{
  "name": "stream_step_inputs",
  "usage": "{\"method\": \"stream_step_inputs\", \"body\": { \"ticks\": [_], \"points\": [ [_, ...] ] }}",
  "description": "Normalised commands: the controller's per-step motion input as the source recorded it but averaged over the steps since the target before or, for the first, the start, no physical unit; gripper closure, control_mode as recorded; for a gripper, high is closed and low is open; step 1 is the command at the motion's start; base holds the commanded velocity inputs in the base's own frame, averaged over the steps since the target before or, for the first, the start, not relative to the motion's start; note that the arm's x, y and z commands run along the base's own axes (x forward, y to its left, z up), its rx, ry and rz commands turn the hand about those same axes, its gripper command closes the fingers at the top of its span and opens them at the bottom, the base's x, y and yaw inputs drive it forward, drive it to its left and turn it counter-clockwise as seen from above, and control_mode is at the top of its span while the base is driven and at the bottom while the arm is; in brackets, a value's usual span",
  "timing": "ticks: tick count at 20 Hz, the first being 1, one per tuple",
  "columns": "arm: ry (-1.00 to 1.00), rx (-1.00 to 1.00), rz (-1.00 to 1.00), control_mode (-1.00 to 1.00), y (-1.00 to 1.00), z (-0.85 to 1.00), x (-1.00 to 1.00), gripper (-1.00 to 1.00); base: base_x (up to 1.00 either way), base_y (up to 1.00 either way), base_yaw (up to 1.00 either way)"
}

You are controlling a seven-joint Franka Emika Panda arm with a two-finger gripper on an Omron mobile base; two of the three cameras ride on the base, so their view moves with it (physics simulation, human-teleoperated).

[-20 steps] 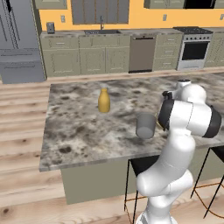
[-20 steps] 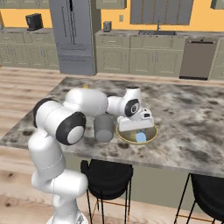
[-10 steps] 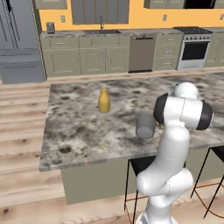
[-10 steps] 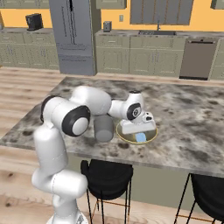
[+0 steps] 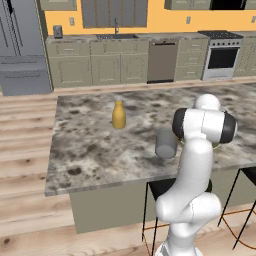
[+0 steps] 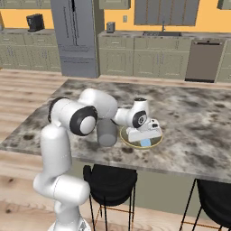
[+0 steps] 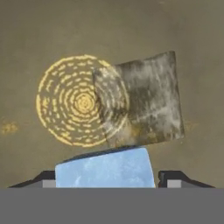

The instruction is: There are two ice cubes in the ice bowl. Place both ice cubes in the glass cup.

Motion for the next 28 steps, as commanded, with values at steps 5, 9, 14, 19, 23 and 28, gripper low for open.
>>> {"method": "stream_step_inputs", "body": {
  "ticks": [5,9,14,19,23,28],
  "points": [
    [0.01,0.0,0.0,-1.0,0.16,0.61,-0.07,1.0,0.0,0.0,0.0],
    [-0.05,0.0,-0.1,-1.0,0.55,1.0,-0.03,1.0,0.0,0.0,0.0],
    [-0.14,0.04,-0.28,-1.0,0.98,0.8,0.0,1.0,0.0,0.0,0.0],
    [-0.15,0.15,-0.38,-1.0,0.99,0.26,-0.01,1.0,0.0,0.0,0.0],
    [-0.09,0.15,-0.37,-1.0,0.89,0.0,0.0,1.0,0.0,0.0,0.0],
    [0.01,-0.03,-0.19,-1.0,0.59,0.0,0.06,1.0,0.0,0.0,0.0]
  ]
}}
